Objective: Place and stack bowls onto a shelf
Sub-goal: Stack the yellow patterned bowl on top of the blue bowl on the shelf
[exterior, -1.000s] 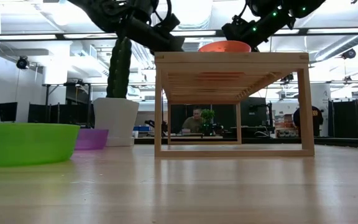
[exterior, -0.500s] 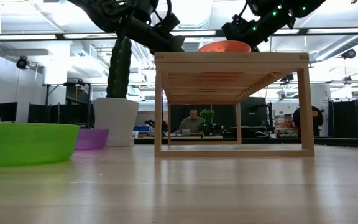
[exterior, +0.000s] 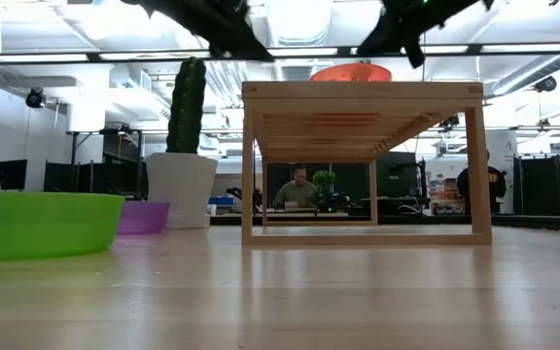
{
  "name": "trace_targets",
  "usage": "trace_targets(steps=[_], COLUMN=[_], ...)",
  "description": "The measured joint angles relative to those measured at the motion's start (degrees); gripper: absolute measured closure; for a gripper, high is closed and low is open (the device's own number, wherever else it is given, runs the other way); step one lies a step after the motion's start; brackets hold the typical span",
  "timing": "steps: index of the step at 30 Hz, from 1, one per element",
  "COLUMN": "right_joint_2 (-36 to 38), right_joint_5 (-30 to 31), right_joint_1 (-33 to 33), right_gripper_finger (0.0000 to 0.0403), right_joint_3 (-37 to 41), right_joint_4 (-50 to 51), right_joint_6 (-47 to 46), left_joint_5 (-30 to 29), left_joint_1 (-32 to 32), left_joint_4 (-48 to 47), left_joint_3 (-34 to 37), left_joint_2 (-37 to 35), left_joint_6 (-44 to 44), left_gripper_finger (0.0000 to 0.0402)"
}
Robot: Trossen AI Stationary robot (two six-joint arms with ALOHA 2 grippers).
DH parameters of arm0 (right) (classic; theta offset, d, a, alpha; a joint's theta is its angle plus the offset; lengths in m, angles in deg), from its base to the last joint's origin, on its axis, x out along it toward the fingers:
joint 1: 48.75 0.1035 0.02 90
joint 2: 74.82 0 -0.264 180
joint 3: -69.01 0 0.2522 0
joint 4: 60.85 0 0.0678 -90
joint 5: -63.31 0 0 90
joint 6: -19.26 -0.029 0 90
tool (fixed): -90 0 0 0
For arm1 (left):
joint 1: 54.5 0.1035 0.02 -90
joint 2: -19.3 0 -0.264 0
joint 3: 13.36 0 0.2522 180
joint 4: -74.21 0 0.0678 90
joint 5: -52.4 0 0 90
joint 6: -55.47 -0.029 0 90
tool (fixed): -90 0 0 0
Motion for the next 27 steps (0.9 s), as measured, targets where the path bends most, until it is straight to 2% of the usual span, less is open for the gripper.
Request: trace_targets(steps=[4, 10, 15, 20, 23, 27], right_joint_2=[3.3, 5.0, 2.8, -2.4, -6.8, -13.4], right_joint_5=[-1.6, -1.4, 3.5, 4.6, 4.6, 4.3], right_joint_1=[8.0, 24.1, 34.3, 40.1, 42.6, 46.1], right_gripper_finger=[0.0394, 0.0394, 0.0394, 0.0394, 0.0394, 0.0394], right_joint_3=[0.0, 0.0, 0.0, -2.8, -7.3, -15.0], right_joint_4=[4.0, 5.0, 5.0, 9.3, 17.7, 37.8], right_joint_6=[-5.8, -15.2, -24.1, -30.9, -34.8, -45.5], left_joint_5=[4.5, 4.5, 4.6, 4.6, 4.6, 4.6], left_joint_1=[-3.5, -10.3, -14.4, -16.5, -17.4, -18.8], left_joint_4=[-2.8, -3.5, -3.6, -3.9, -4.7, -5.6], left_joint_3=[3.8, 10.4, 14.1, 16.6, 17.0, 17.1], left_joint_2=[-6.0, -15.2, -20.5, -23.8, -24.9, -25.3], left_joint_6=[2.6, 5.0, 7.0, 8.9, 10.9, 12.8], left_gripper_finger=[0.0402, 0.0402, 0.0402, 0.0402, 0.0402, 0.0402])
